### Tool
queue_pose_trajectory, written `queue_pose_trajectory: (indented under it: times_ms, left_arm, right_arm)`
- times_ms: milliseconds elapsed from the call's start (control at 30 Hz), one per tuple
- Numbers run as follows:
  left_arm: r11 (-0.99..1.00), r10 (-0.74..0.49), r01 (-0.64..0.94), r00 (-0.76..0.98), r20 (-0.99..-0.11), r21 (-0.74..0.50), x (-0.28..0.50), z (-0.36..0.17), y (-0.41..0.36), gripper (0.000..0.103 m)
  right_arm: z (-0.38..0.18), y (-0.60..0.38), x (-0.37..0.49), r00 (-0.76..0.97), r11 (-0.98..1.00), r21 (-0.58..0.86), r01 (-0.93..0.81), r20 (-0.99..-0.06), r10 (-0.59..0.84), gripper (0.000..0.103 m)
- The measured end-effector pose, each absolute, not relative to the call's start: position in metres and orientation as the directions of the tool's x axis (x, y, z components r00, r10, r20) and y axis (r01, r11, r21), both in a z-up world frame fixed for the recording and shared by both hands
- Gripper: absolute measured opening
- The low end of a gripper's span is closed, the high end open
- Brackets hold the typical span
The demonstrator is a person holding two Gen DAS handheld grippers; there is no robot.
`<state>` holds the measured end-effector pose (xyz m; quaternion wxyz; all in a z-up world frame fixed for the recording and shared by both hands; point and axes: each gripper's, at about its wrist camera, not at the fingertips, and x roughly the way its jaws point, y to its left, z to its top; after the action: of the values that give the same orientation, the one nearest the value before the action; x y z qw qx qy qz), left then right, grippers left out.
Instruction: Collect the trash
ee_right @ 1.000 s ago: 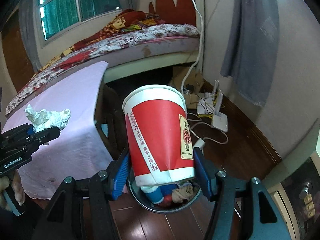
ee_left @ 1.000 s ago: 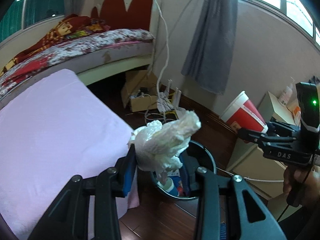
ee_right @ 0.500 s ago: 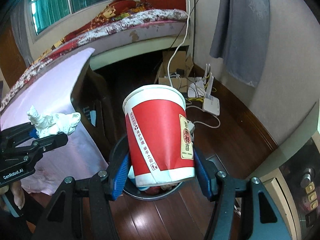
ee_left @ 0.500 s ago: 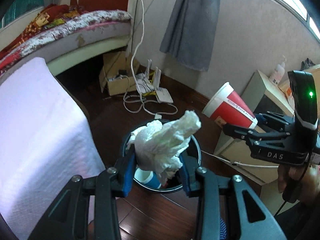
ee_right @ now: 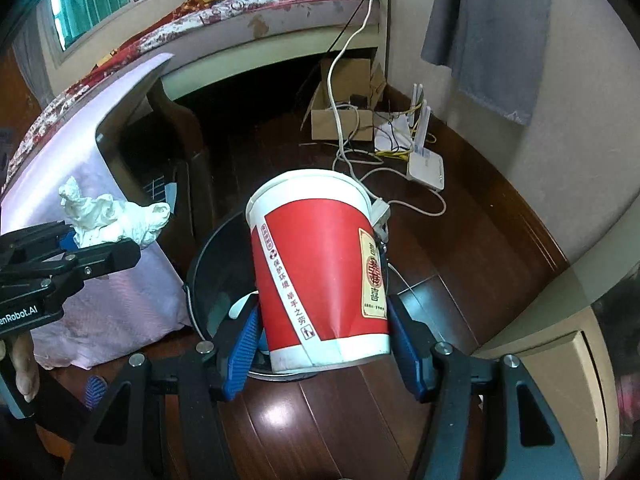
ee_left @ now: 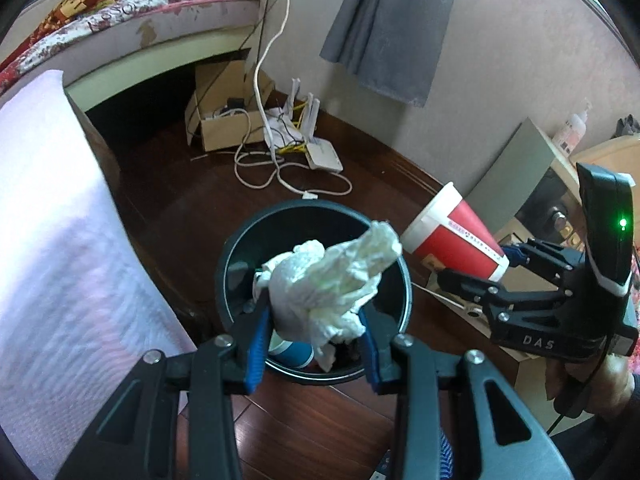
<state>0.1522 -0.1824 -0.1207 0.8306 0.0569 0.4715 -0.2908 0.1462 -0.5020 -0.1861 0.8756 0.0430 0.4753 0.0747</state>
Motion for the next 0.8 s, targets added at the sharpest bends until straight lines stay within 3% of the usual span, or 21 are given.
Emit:
queue_pose_trajectory:
  times_ms: [467, 533, 567, 600, 667, 800]
  left_arm:
    - [0.825, -0.404, 0.522, 0.276, -0.872, -0.217, 0.183, -0.167, -0.191, 0.042]
    - [0.81, -0.438, 0.525, 0.247, -0.864, -0.26, 0.186, -0.173, -0.193, 0.058]
    - [0.835, -0.402, 0.504, 0.285, -0.87, -0.221, 0.186, -0.174, -0.191, 0.089]
    - [0.854, -0.377, 0.482, 0.32, -0.869, -0.194, 0.186, -0.174, -0.187, 0.102]
    - [0.868, -0.368, 0.459, 0.336, -0.867, -0.19, 0.184, -0.175, -0.178, 0.102]
    - [0.893, -0.315, 0.425, 0.357, -0.879, -0.147, 0.179, -0.179, -0.164, 0.102]
  right_arm:
    - [-0.234, -0.474, 0.181, 0.44, 0.966, 0.093, -0.239, -0.877, 0.193, 0.063]
    - [-0.242, -0.469, 0.185, 0.424, 0.961, 0.084, -0.262, -0.885, 0.193, 0.063]
    - [-0.248, -0.466, 0.188, 0.417, 0.959, 0.063, -0.276, -0.891, 0.179, 0.066]
    - [-0.254, -0.465, 0.191, 0.413, 0.962, 0.016, -0.272, -0.901, 0.132, 0.083]
    - [-0.262, -0.47, 0.191, 0.421, 0.972, -0.056, -0.23, -0.906, 0.047, 0.103]
    - [-0.266, -0.486, 0.189, 0.415, 0.983, -0.009, -0.184, -0.907, 0.069, 0.103]
